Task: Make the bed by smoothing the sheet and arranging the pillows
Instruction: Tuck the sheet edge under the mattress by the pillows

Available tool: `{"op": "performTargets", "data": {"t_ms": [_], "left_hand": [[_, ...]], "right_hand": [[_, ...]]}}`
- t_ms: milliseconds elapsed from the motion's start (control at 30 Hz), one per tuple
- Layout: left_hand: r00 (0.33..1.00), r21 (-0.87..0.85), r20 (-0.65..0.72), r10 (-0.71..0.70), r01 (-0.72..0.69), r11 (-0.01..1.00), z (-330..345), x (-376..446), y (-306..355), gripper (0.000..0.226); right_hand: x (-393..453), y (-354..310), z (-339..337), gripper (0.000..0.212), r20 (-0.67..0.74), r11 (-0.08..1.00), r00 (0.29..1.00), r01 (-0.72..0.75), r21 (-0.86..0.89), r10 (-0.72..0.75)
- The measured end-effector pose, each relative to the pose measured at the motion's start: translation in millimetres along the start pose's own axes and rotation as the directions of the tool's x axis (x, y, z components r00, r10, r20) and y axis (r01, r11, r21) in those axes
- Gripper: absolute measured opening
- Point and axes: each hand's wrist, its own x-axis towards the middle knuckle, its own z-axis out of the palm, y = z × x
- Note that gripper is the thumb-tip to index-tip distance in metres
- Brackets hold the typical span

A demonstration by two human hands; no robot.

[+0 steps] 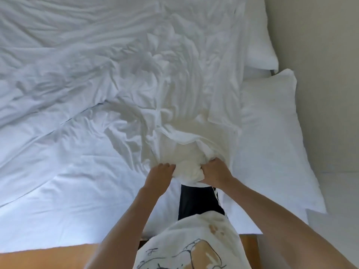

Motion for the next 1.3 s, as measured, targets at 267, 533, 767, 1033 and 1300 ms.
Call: {"op": "performTargets", "data": {"t_ms": [267, 533, 767, 1033, 1300], "left_hand": [[0.998, 0.000, 0.001, -0.063, 0.063, 0.998, -38, -108, -9, 0.026], [0.997, -0.042, -0.069, -0.046, 0.043, 0.998, -35, -130, 50, 0.020], [0.991, -0.083, -0.114, -0.069, 0.059, 0.995, -20, -125, 135, 0.018], [0.979, -0.109, -0.149, -0.139, 0.124, 0.986, 27, -122, 287, 0.012], [0.988, 0.089, -0.016, -0.156, 0.157, 0.984, 60, -108, 381, 0.031]], "right_hand": [[-60, -100, -54, 0.045, 0.046, 0.978, 0.998, -0.029, -0.206, 0.039], [-119, -78, -70, 0.050, 0.049, 0.946, 0.994, -0.076, -0.316, 0.096], [-178, -12, -80, 0.044, -0.045, 0.946, 0.999, -0.020, -0.323, 0.006], [-284, 93, -62, 0.052, -0.138, 0.964, 0.988, 0.035, -0.263, -0.073], [-366, 155, -45, 0.035, -0.148, 0.937, 0.988, -0.087, -0.338, 0.039]]}}
